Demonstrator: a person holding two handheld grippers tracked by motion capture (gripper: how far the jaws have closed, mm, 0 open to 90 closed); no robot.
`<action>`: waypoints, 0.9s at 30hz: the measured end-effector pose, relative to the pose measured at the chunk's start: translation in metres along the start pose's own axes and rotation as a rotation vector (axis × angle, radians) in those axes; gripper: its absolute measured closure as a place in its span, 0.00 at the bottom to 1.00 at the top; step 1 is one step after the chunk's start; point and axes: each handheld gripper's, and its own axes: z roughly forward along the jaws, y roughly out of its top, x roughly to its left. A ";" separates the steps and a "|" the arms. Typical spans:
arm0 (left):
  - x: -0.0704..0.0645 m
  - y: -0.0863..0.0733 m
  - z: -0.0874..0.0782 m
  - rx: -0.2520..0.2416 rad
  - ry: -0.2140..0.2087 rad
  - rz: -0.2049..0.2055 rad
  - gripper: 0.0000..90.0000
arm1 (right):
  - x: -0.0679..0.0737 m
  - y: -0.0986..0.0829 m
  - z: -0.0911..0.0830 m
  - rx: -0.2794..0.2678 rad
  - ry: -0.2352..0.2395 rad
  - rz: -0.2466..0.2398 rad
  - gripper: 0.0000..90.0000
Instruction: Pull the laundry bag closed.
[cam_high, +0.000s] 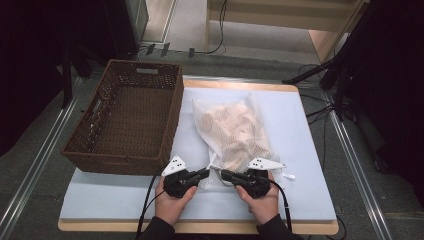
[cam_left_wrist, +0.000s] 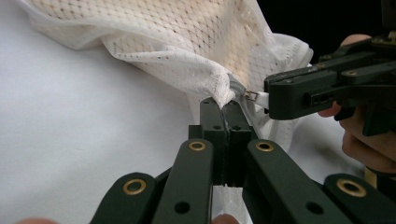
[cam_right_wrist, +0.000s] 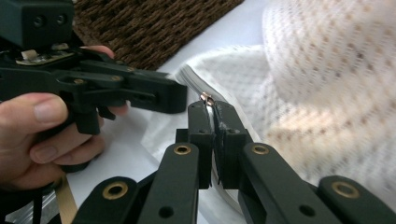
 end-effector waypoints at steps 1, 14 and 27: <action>0.001 0.000 0.000 -0.004 -0.005 -0.008 1.00 | -0.001 0.000 -0.002 0.001 -0.003 0.004 0.97; 0.000 -0.001 -0.002 -0.014 0.001 0.002 1.00 | -0.012 -0.005 -0.022 -0.012 -0.067 -0.018 0.97; 0.000 -0.001 -0.002 -0.020 0.000 -0.002 1.00 | -0.025 -0.010 -0.045 -0.033 -0.120 -0.019 0.97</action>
